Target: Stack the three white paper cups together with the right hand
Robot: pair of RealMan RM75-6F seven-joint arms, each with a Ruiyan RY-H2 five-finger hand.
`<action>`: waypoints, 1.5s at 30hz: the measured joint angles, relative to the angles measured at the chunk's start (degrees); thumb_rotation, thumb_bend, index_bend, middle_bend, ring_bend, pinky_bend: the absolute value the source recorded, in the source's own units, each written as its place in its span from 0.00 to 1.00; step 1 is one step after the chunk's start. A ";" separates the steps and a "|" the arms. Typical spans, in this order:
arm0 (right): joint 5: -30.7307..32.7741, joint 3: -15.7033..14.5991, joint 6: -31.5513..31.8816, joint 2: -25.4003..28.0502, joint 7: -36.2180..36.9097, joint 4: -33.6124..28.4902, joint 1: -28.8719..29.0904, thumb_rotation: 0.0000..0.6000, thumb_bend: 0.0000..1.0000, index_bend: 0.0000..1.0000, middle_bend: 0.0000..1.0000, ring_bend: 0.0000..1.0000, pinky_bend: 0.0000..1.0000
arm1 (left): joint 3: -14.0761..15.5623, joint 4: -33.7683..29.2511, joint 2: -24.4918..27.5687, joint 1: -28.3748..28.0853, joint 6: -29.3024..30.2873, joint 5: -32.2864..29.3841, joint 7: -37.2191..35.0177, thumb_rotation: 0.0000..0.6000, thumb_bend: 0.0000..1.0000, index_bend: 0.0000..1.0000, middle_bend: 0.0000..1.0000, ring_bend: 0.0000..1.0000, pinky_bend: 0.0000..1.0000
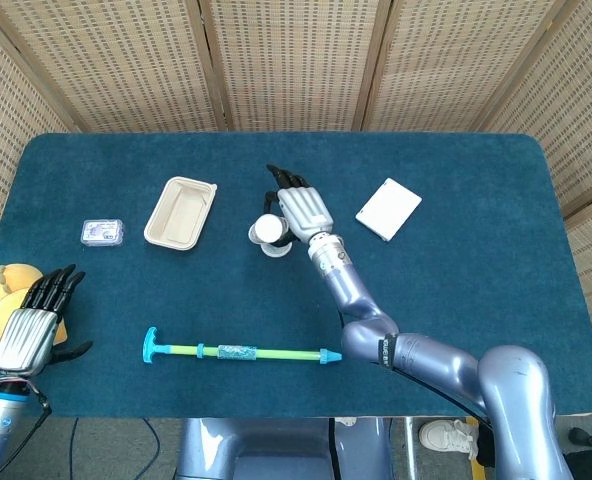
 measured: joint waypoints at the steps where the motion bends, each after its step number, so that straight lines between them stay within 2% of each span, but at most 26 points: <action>1: -0.30 0.00 -0.45 -0.34 0.66 0.95 0.20 1.00 0.25 0.54 0.07 0.00 0.14 | 0.01 0.02 -0.04 -0.03 -0.06 -0.03 0.12 1.00 0.00 0.00 0.00 0.00 0.06; 5: -1.18 0.10 -1.37 -1.55 2.45 3.94 0.89 1.00 0.24 0.49 0.04 0.00 0.13 | 0.13 0.04 -0.25 -0.16 -0.37 -0.02 0.46 1.00 0.00 0.00 0.00 0.00 0.06; 9: -1.99 -0.10 -2.74 -3.02 3.68 8.05 1.79 1.00 0.21 0.27 0.00 0.00 0.10 | 0.52 -0.08 -0.36 -0.21 -0.36 0.59 0.71 1.00 0.00 0.00 0.00 0.00 0.06; 11: -2.21 -0.38 -4.41 -3.78 4.10 10.45 2.27 1.00 0.21 0.22 0.00 0.00 0.10 | 0.59 -0.17 -0.34 -0.25 -0.44 0.61 0.48 1.00 0.00 0.00 0.00 0.00 0.06; 15: -2.82 -0.81 -5.13 -4.52 5.10 12.25 2.39 1.00 0.21 0.21 0.00 0.00 0.10 | 0.87 -0.06 -0.50 -0.41 -0.89 0.75 0.94 1.00 0.00 0.00 0.00 0.00 0.06; 20: -3.20 -1.37 -4.65 -3.36 5.10 10.18 1.09 1.00 0.21 0.21 0.00 0.00 0.10 | 0.72 -0.24 -0.42 -0.35 -0.47 0.70 0.90 1.00 0.00 0.00 0.00 0.00 0.06; 27: -3.00 -2.57 -1.30 0.44 4.06 3.07 -3.35 1.00 0.21 0.21 0.00 0.00 0.10 | 0.77 -0.36 -0.28 -0.15 0.31 1.14 0.82 1.00 0.00 0.00 0.00 0.00 0.06; 38: -4.15 -4.98 8.31 10.17 1.45 -16.02 -12.30 1.00 0.21 0.24 0.00 0.00 0.09 | 1.16 -1.27 -0.04 0.41 2.57 3.07 1.51 1.00 0.00 0.00 0.00 0.00 0.06; 45: -8.70 -9.28 16.37 17.13 -0.36 -27.01 -19.95 1.00 0.21 0.22 0.00 0.00 0.08 | 1.54 -1.10 0.01 0.93 3.30 3.53 1.59 1.00 0.00 0.00 0.00 0.00 0.06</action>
